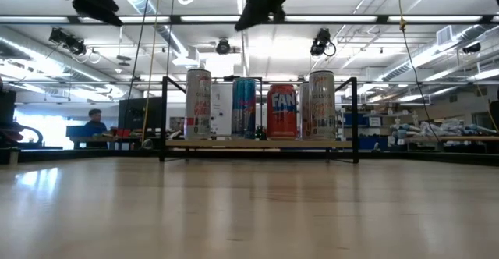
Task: Place canned beverage on shelf
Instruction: Return to Home Position
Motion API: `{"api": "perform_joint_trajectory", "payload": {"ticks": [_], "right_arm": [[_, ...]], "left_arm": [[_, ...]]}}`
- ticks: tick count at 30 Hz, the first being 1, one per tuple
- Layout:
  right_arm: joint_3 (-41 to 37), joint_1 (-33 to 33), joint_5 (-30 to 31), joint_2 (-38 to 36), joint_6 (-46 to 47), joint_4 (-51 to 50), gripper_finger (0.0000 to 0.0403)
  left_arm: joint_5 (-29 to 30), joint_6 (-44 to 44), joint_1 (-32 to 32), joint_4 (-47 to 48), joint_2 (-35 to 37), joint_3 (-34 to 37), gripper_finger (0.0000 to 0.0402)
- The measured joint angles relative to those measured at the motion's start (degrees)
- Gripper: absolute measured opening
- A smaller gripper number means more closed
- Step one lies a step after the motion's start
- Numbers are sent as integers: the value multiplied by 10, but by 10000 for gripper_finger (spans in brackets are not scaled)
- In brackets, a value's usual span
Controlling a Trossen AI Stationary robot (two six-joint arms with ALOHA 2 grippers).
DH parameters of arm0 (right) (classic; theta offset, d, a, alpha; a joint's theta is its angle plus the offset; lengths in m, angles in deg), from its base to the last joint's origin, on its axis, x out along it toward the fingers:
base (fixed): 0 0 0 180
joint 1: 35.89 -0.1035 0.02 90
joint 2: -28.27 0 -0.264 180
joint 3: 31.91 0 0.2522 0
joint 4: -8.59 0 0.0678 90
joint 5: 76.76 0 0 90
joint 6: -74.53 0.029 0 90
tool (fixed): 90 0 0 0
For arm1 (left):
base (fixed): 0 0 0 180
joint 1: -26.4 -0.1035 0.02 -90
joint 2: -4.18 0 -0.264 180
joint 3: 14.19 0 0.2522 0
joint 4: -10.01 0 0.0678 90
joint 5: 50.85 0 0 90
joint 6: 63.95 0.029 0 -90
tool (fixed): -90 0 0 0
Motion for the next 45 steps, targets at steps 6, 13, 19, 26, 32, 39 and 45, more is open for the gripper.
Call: {"api": "perform_joint_trajectory", "payload": {"ticks": [6,13,19,26,32,39,45], "right_arm": [[-8,0,-24,-73,-9,-43,8],[-123,0,-63,-205,-19,12,8],[-298,-9,-76,-332,-10,119,8],[-475,-32,-77,-459,36,229,8],[-573,-61,-77,-531,48,284,8],[-690,-89,-52,-578,60,375,9],[-784,-101,-42,-587,93,473,10]], "left_arm": [[0,-29,0,-67,82,79,315],[0,-60,0,-119,155,136,315],[0,-58,0,-205,195,179,315],[0,-61,0,-297,216,273,315],[0,-62,0,-387,217,339,315],[0,-58,0,-433,217,386,315],[0,-57,0,-449,217,406,315]]}}
